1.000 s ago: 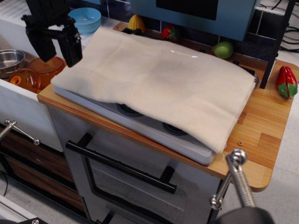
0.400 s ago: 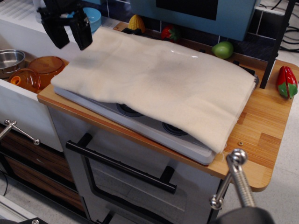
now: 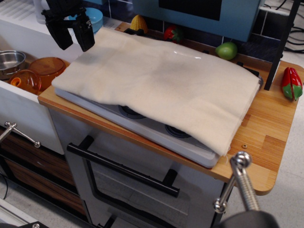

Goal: Fold cloth in half

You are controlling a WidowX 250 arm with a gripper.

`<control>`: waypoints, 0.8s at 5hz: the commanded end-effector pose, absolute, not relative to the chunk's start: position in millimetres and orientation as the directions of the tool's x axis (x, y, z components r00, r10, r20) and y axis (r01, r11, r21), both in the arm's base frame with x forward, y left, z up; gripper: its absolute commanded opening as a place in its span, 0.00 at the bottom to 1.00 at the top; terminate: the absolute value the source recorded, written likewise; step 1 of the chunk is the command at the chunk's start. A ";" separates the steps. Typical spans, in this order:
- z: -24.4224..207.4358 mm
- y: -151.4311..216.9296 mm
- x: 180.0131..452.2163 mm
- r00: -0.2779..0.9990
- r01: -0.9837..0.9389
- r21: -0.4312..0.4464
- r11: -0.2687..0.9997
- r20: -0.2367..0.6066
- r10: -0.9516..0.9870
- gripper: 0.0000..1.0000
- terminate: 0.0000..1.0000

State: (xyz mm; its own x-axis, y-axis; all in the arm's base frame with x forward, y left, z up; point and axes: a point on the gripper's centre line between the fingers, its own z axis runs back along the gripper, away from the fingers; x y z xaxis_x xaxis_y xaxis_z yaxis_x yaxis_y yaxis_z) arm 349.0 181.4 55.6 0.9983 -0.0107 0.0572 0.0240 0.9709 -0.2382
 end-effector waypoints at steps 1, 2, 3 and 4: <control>47.9 178.6 352.2 0.993 0.041 -0.190 0.981 0.117 -0.019 1.00 0.00; 27.0 173.0 347.0 0.994 0.037 -0.173 0.984 0.109 -0.018 1.00 0.00; 17.4 165.8 344.8 0.994 0.039 -0.160 0.986 0.107 -0.022 1.00 0.00; 23.6 167.1 351.7 0.992 0.013 -0.177 0.984 0.123 0.009 0.00 0.00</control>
State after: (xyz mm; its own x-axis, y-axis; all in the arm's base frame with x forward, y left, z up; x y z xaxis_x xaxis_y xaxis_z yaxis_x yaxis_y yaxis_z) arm 344.5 164.7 13.3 0.9959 0.0115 0.0898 0.0072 0.9786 -0.2055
